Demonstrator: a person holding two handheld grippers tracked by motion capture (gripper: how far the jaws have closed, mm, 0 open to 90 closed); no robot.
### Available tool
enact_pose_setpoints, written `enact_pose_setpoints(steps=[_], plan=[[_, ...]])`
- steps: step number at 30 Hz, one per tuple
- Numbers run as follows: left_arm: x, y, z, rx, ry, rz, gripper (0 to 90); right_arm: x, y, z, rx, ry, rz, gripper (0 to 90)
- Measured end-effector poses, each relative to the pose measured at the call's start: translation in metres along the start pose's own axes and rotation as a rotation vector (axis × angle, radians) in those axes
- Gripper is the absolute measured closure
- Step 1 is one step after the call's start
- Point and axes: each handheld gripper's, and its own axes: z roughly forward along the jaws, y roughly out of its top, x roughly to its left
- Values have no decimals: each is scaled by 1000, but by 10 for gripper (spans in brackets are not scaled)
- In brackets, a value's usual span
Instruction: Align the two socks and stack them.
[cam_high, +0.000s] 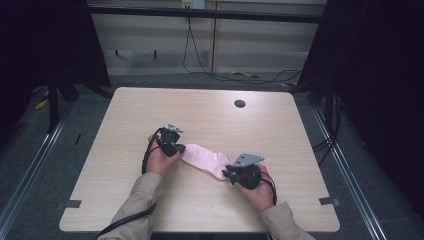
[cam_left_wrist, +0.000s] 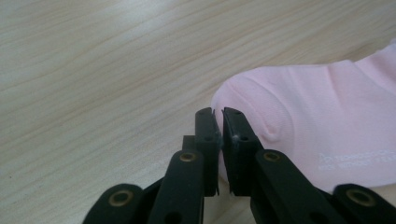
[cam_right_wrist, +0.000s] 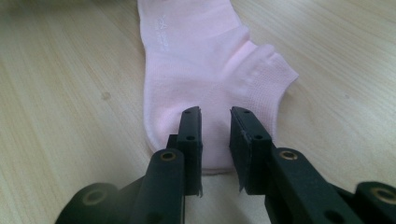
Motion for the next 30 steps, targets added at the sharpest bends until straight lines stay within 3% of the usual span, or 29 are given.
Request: enact_pose_setpoints(steps=[2, 7, 12, 15, 24, 30], plan=[[0, -2, 6, -4, -2, -2, 759, 0, -1, 0, -3, 6, 0, 747], [-1, -2, 8, -8, -7, -8, 752, -1, -2, 1, -6, 12, 10, 751], [-5, -1, 8, 9, -32, 5, 857, -1, -2, 1, -10, 10, 8, 756], [-7, 1, 4, 36, -28, 0, 885, -1, -2, 1, -10, 11, 5, 762], [1, -5, -18, 17, -28, -27, 890, 0, -3, -5, 15, 33, -7, 801], [-3, -5, -19, 22, -11, -11, 889, 2, -6, -8, 16, 44, -7, 804]])
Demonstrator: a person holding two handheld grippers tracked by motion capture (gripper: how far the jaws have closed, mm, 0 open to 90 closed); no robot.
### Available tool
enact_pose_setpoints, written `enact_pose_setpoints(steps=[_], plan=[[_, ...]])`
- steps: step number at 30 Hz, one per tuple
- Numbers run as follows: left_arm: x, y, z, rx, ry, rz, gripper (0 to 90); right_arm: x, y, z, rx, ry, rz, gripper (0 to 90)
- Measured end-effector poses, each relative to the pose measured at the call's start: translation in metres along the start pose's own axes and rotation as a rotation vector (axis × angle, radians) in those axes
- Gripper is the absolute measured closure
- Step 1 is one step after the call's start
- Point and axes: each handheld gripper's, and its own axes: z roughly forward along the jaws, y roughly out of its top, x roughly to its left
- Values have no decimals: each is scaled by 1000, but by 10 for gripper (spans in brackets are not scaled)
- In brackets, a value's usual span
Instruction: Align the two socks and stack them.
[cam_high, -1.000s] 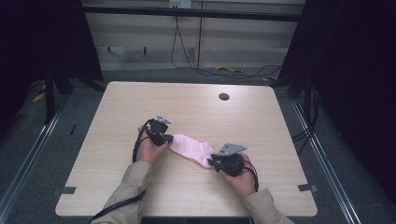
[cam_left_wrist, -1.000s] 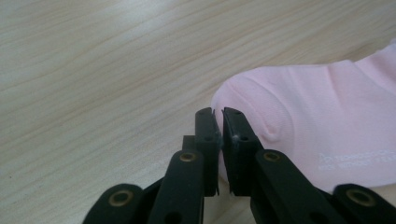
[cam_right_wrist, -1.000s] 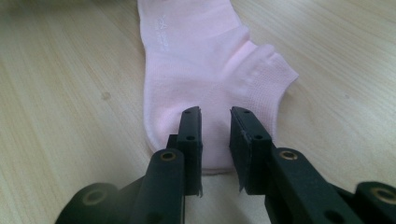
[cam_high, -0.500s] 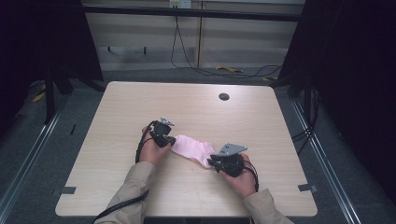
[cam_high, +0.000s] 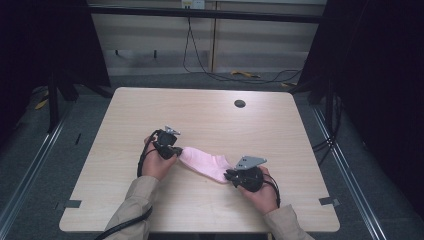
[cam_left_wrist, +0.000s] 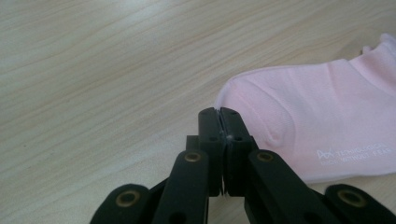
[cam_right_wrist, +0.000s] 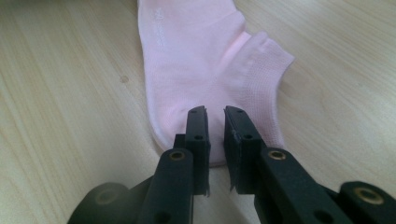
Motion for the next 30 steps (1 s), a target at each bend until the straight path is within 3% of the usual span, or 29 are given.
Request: enact_pose_setpoints(steps=[7, 14, 19, 20, 23, 30], plan=[[0, 1, 3, 6, 24, 14, 889, -1, -1, 0, -4, 9, 9, 807], [0, -1, 8, 5, 25, -18, 889, 2, 0, -1, 8, -3, 0, 833], [-1, -1, 9, -11, 2, -16, 881, 1, 0, 0, 8, 2, -1, 833], [1, 0, 6, -30, 7, -16, 827, 0, 0, 0, 6, 6, 12, 833], [3, 1, 3, -50, 10, -18, 791, 0, 0, 0, 5, 7, 14, 832], [0, 5, 8, -47, -7, -4, 787, 0, 0, 0, 4, 10, 15, 832]])
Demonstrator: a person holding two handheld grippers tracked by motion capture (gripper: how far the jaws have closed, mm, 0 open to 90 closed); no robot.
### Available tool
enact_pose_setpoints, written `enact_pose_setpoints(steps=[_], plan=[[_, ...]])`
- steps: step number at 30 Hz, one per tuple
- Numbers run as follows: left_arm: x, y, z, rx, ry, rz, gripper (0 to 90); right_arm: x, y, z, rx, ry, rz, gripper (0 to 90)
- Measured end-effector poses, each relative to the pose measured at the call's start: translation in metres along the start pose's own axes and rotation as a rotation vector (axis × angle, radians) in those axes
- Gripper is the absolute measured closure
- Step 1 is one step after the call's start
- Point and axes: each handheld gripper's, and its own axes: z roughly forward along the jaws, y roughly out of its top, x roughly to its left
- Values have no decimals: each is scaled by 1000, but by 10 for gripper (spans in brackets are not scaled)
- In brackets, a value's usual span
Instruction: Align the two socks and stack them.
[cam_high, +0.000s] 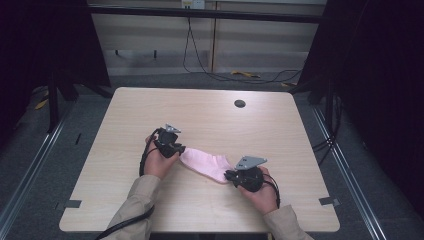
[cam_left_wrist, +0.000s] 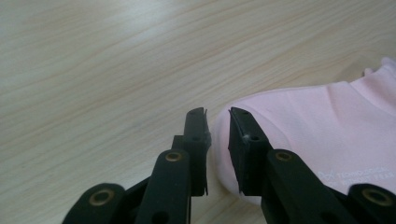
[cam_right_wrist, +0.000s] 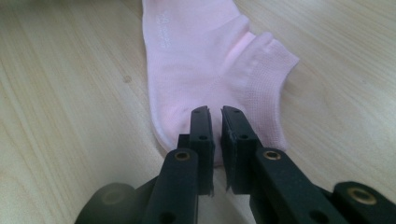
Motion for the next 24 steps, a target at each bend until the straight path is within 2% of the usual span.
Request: enact_pose_setpoints(steps=[4, 6, 8, 13, 16, 20, 24], plan=[[-3, 1, 7, 44, 14, 8, 892, 0, 0, 0, -3, 2, 0, 832], [-5, 2, 6, 40, 9, -5, 895, 0, 0, 0, -4, 2, 0, 832], [-6, 4, 3, 35, 7, 0, 894, 0, -1, 0, -7, 3, 1, 832], [-5, 8, -5, -13, 14, 6, 892, 0, 0, 0, -6, 2, 3, 832], [-6, 10, -5, -27, 2, 8, 892, 0, 0, 0, -7, 3, 4, 832], [-3, 7, 2, -11, 17, 3, 878, -1, -1, 1, -10, 7, 3, 832], [-2, 4, 5, -7, 14, -9, 861, -1, -1, 1, -13, 7, 6, 832]])
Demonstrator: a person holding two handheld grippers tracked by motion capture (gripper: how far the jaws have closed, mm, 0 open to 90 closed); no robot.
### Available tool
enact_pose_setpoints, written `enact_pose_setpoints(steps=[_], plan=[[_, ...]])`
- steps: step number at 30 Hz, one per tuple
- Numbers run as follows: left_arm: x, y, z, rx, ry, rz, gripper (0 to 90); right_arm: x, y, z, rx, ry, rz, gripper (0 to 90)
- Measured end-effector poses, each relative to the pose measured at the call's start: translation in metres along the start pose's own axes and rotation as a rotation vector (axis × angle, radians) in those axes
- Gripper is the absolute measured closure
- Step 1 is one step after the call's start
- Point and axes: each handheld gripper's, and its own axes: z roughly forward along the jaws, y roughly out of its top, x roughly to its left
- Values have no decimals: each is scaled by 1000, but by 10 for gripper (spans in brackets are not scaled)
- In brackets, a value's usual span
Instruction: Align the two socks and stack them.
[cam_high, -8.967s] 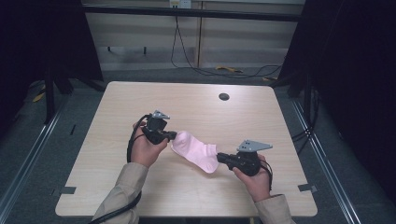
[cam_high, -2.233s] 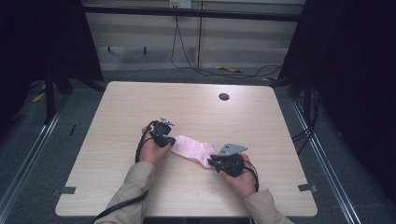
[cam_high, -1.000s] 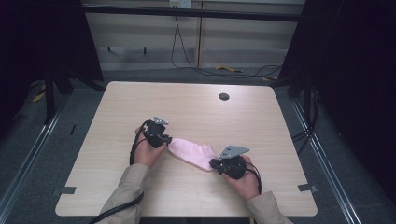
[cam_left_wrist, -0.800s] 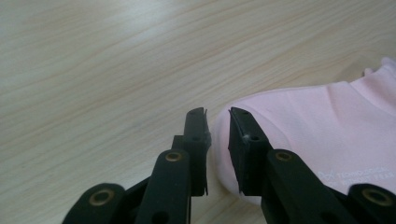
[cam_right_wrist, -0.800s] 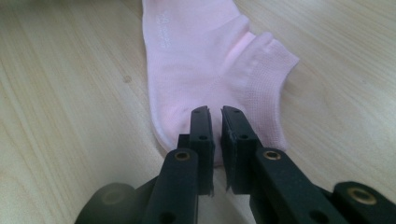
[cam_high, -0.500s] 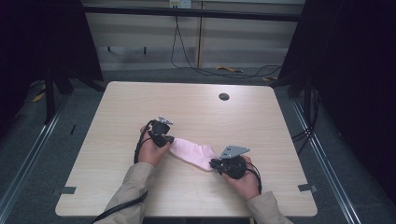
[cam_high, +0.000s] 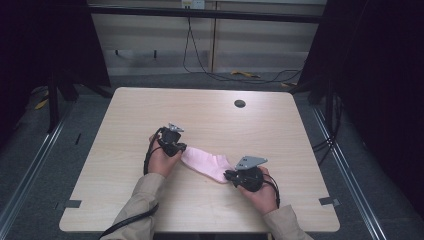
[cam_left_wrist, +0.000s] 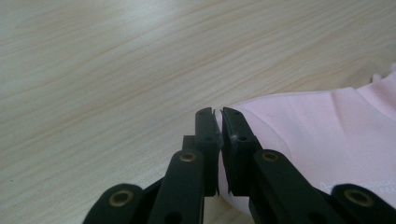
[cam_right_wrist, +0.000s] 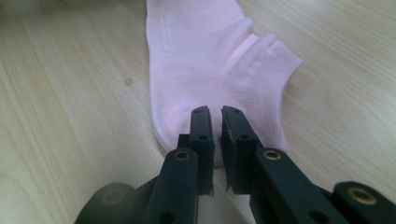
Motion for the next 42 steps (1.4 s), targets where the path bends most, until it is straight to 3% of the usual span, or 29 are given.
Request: enact_pose_setpoints(steps=[8, 17, 27, 30, 36, 39, 42], plan=[[-4, 4, 5, 44, -17, 13, 900, 0, 0, 0, -3, 1, 7, 833], [-9, 15, -10, -31, -30, 30, 900, 0, 0, 0, -3, 0, 4, 832], [-1, 2, 12, -4, -33, -7, 900, 1, 0, 0, 3, -1, 5, 823], [-2, 1, 12, 2, -36, 2, 900, 1, 3, -3, -4, -32, 7, 788], [-2, 1, 13, 7, -39, 9, 900, -15, 12, -5, -53, -93, 71, 739], [-2, 0, 14, 15, -44, 4, 900, -19, 11, 2, -37, -80, 108, 737], [-1, -1, 14, 12, -44, 3, 900, -17, 10, 7, -15, -85, 96, 828]])
